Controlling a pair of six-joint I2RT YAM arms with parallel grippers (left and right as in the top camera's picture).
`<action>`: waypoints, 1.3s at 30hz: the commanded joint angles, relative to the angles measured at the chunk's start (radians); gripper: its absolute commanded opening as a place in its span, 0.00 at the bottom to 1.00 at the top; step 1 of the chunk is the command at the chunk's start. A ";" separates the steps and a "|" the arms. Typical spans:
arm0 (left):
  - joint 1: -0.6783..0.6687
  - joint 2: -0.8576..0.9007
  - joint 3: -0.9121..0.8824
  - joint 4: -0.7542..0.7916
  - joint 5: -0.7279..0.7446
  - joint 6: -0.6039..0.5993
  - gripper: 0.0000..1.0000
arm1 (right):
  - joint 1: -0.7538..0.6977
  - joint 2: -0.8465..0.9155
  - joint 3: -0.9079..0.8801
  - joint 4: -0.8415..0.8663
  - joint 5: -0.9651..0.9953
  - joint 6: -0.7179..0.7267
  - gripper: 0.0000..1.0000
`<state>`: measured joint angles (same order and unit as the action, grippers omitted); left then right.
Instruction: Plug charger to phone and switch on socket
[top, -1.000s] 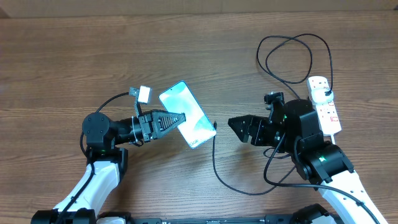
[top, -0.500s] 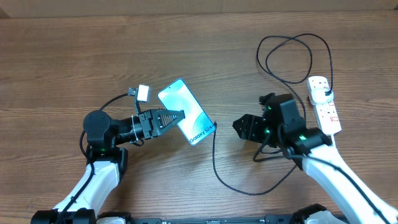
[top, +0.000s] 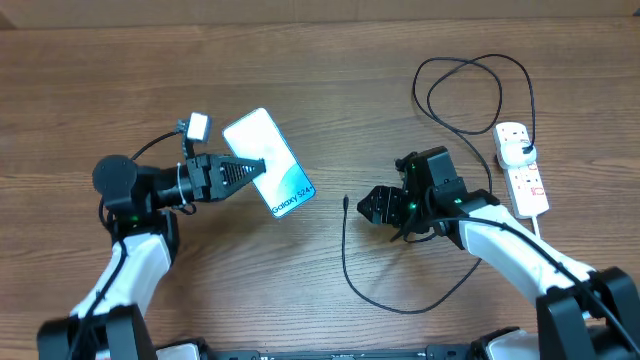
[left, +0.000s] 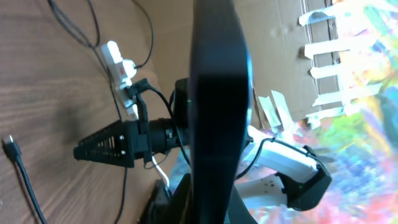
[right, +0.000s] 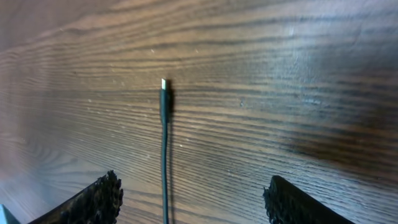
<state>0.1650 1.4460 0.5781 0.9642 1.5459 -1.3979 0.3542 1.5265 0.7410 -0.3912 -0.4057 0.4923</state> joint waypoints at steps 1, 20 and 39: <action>-0.027 0.069 0.027 0.006 0.036 -0.016 0.04 | 0.000 0.021 0.016 0.022 -0.055 -0.012 0.74; -0.074 0.138 0.027 0.062 0.035 -0.048 0.04 | 0.235 0.077 0.016 0.152 0.336 0.225 0.63; -0.074 0.138 0.027 0.066 0.016 -0.149 0.04 | 0.315 0.315 0.084 0.138 0.300 0.436 0.25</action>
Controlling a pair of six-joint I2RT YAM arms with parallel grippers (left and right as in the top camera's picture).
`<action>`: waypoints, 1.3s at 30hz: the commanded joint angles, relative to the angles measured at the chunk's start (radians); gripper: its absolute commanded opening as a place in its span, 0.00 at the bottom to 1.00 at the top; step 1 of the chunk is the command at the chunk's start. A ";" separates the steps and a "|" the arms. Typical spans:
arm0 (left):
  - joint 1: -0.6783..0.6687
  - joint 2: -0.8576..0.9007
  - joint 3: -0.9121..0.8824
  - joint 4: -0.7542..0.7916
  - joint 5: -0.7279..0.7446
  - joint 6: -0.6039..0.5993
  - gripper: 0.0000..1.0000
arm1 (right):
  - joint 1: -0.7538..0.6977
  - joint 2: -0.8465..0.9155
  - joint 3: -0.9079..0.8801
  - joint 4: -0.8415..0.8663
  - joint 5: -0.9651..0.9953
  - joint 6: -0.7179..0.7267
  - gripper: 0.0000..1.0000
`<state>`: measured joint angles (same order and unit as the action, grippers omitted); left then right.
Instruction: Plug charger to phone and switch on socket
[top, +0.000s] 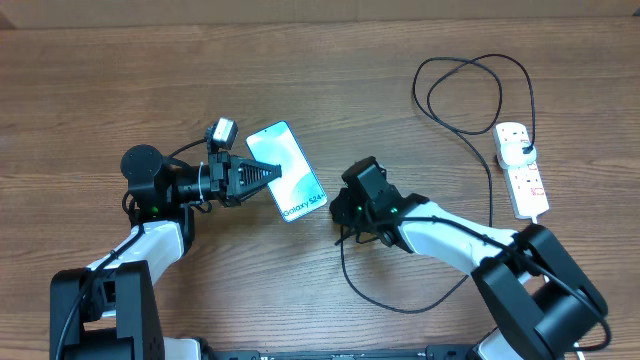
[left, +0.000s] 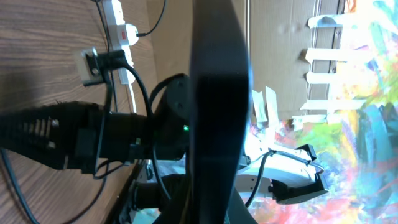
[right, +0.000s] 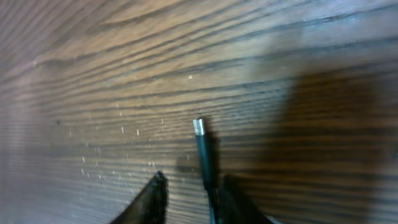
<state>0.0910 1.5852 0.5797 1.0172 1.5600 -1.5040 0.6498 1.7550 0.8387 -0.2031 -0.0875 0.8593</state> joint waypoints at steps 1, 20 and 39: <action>0.000 -0.002 0.026 0.018 0.003 -0.058 0.04 | 0.023 0.094 -0.003 -0.076 -0.012 0.087 0.20; 0.001 -0.002 0.026 0.161 0.019 -0.095 0.04 | -0.156 -0.169 0.045 -0.330 -0.389 -0.290 0.04; 0.000 -0.002 0.026 0.284 0.019 -0.142 0.04 | -0.230 -0.452 0.044 -0.544 -1.209 -0.880 0.04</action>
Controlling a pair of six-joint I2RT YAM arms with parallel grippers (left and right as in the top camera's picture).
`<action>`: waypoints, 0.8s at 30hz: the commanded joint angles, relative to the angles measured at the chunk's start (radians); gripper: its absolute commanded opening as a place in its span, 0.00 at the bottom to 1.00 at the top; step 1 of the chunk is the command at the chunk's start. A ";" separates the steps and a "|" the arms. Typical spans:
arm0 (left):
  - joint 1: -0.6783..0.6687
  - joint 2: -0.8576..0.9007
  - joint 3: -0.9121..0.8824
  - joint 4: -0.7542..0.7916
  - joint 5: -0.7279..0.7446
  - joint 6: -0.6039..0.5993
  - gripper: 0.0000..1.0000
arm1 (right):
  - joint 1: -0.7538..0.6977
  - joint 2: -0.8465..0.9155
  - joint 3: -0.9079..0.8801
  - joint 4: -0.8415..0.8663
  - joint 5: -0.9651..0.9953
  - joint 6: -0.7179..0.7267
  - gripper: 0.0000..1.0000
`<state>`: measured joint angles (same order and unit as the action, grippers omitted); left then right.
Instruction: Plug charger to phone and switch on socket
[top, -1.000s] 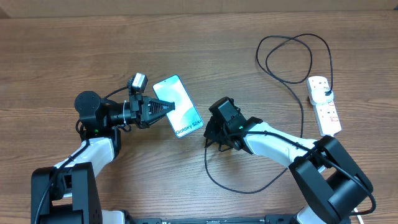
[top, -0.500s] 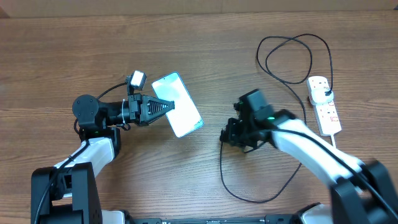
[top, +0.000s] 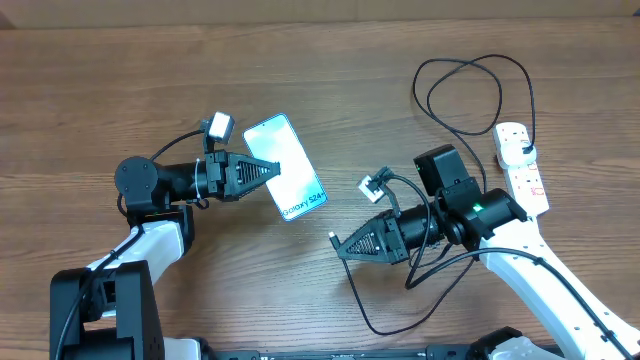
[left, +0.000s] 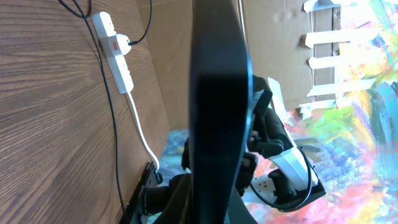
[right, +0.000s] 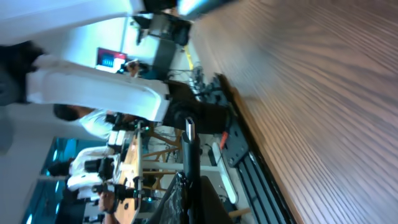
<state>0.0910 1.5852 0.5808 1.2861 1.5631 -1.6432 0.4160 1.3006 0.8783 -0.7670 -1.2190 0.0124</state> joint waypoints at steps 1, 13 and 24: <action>0.000 -0.002 0.025 0.018 0.016 -0.003 0.04 | 0.004 0.002 0.005 0.032 -0.077 -0.012 0.04; 0.000 -0.002 0.025 0.029 0.002 -0.002 0.04 | 0.069 0.099 0.005 0.325 -0.010 0.259 0.04; 0.000 -0.002 0.025 0.032 0.016 0.026 0.04 | 0.074 0.139 0.005 0.420 -0.007 0.340 0.04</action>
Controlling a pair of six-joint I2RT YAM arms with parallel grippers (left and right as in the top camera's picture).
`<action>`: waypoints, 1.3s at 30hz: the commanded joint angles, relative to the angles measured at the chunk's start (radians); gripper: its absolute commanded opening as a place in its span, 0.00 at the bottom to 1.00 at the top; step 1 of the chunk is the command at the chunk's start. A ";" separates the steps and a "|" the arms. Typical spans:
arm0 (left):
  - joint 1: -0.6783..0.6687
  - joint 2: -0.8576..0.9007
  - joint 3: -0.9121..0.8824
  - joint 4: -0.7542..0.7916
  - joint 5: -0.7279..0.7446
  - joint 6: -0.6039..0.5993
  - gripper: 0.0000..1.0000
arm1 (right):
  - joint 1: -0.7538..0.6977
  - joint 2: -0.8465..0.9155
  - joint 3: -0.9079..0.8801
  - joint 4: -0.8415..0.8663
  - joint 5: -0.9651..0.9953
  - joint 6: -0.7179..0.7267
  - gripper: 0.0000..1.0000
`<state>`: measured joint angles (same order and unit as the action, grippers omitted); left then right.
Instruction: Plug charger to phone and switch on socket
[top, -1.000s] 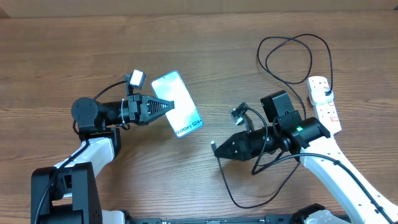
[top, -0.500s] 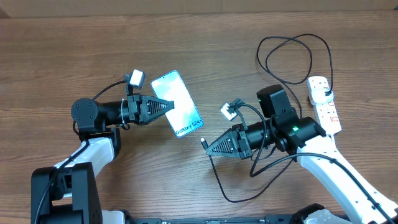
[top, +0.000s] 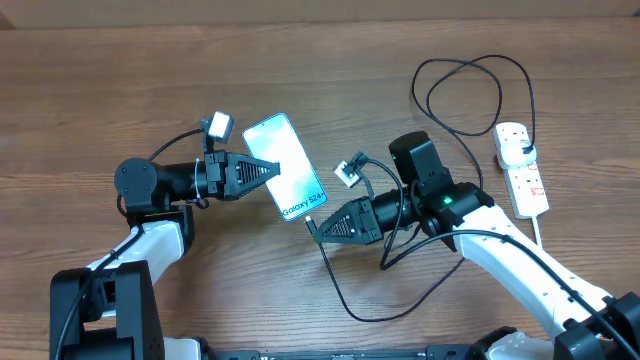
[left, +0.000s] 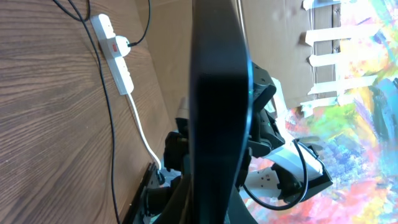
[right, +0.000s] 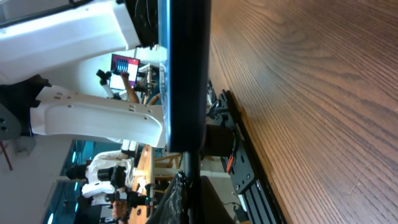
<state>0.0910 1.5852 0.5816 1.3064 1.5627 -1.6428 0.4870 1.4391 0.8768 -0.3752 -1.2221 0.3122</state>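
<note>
My left gripper is shut on the phone and holds it tilted above the table, its screen reading "Galaxy S24". In the left wrist view the phone is a dark slab seen edge-on. My right gripper is shut on the black charger plug. In the right wrist view the plug's tip meets the lower end of the phone; whether it is seated cannot be told. The black cable loops to the white charger adapter in the power strip.
The wooden table carries a large cable loop at the back right. The power strip lies near the right edge. Slack cable curves along the front of the table under my right arm.
My right gripper, still shut on the plug, has moved left and up to the phone's lower end. The phone and my left gripper have stayed where they were.
First my left gripper held the phone while my right gripper stood open over the plug lying on the table. Then the right gripper was down at the plug and the phone sat further right. Then the plug was lifted in the shut gripper, and now it meets the phone.
</note>
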 joint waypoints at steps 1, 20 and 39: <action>0.000 -0.002 0.024 0.012 0.016 0.027 0.04 | 0.003 0.000 0.006 0.039 -0.004 0.049 0.04; 0.000 -0.002 0.024 0.012 0.016 0.027 0.04 | 0.000 -0.001 0.006 -0.001 -0.010 0.047 0.04; 0.000 -0.002 0.024 0.012 0.017 0.029 0.04 | -0.038 -0.005 0.007 0.007 -0.067 0.047 0.04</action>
<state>0.0910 1.5852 0.5827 1.3067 1.5627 -1.6424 0.4530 1.4391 0.8768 -0.3752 -1.2613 0.3656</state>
